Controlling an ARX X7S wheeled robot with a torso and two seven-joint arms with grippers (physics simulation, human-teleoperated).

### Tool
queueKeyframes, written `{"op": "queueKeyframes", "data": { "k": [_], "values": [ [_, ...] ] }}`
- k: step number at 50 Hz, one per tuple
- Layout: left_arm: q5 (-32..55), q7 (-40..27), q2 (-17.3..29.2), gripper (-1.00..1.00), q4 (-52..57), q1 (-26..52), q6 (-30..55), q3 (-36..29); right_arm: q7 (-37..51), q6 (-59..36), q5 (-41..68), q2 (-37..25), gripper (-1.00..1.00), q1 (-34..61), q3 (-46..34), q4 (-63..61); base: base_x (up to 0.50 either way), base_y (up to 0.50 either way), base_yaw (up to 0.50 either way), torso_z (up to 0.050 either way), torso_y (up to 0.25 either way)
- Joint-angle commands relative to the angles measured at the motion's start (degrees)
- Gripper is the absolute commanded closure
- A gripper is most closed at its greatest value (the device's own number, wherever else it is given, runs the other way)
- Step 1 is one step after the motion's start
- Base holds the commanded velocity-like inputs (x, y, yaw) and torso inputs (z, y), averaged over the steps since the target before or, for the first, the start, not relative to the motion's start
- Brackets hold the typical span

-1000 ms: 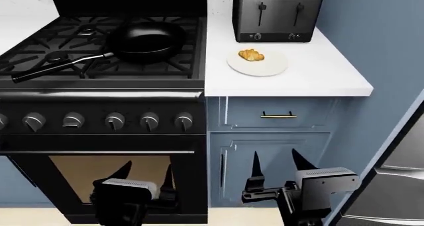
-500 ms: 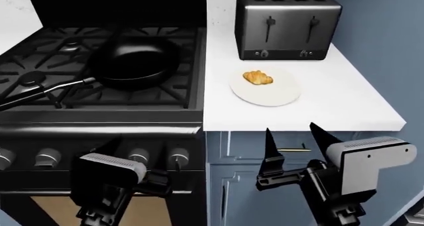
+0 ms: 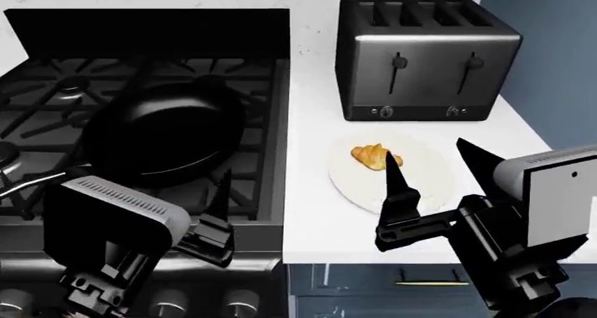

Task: Pick the croissant and place it on the pan. Then turn on the stove to warm the croissant.

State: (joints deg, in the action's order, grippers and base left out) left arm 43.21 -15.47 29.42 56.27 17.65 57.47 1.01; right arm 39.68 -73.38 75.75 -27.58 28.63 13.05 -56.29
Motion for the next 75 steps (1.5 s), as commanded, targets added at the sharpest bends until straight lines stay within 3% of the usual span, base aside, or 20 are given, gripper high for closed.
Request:
{"op": "queueKeyframes", "data": {
  "k": [1, 13, 26, 37, 46, 50, 55, 65, 69, 75],
  "values": [
    [5.13, -3.09, 3.71, -1.00, 2.97, 3.62, 2.30, -0.40, 6.30, -3.15, 9.45, -2.49, -1.00, 4.69, 0.94, 0.72, 0.50, 0.00, 0.00, 0.000, 0.000],
    [5.63, -5.13, 7.60, -1.00, 3.41, 2.37, -2.25, -3.61, 6.70, -3.65, 8.10, -3.47, -1.00, 6.04, -1.02, 1.68, 0.50, 0.00, 0.00, 0.000, 0.002],
    [8.86, -8.83, 12.09, -1.00, 2.94, 2.15, -7.08, -6.71, 7.59, -4.94, 7.20, -4.52, -1.00, 8.59, -4.30, 4.58, 0.01, 0.00, 0.00, 0.000, 0.002],
    [7.66, -6.63, 10.11, -1.00, -0.15, 4.31, -9.97, -9.67, 14.30, -9.56, 28.62, -15.66, -1.00, 24.45, -14.26, 20.42, 0.00, 0.00, 0.00, 0.000, 0.000],
    [9.39, -5.63, 9.45, -1.00, -1.86, 6.05, -11.04, -9.17, 10.03, -13.72, 38.98, -21.68, -1.00, 32.61, -23.67, 29.69, 0.00, 0.00, 0.00, 0.000, 0.000],
    [10.84, -4.85, 9.78, -1.00, -1.85, 5.01, -13.45, -6.64, 3.29, -16.30, 35.86, -23.37, -1.00, 37.53, -29.51, 35.38, 0.00, 0.00, 0.00, 0.000, 0.000],
    [11.72, -4.69, 9.73, -1.00, -2.08, 4.14, -15.10, -4.98, -12.77, -16.22, 24.52, -26.19, -1.00, 45.42, -39.83, 38.69, 0.00, 0.00, 0.00, 0.000, 0.000],
    [11.19, -4.20, 10.01, -1.00, -2.73, 3.92, -16.07, -4.81, -41.25, -12.20, -1.20, -24.50, -1.00, 56.12, -56.81, 43.99, 0.00, 0.00, 0.00, 0.000, 0.000],
    [10.35, -4.04, 9.82, -1.00, -3.30, 3.86, -16.13, -5.53, -49.94, -6.60, -9.92, -23.38, -1.00, 57.48, -63.24, 45.82, 0.00, 0.00, 0.00, 0.000, 0.000],
    [8.87, -3.94, 9.47, -1.00, -4.40, 4.04, -15.86, -6.96, -55.93, -1.15, -15.71, -21.10, -1.00, 57.81, -67.29, 50.93, 0.00, 0.00, 0.00, 0.000, 0.000]
  ]
}}
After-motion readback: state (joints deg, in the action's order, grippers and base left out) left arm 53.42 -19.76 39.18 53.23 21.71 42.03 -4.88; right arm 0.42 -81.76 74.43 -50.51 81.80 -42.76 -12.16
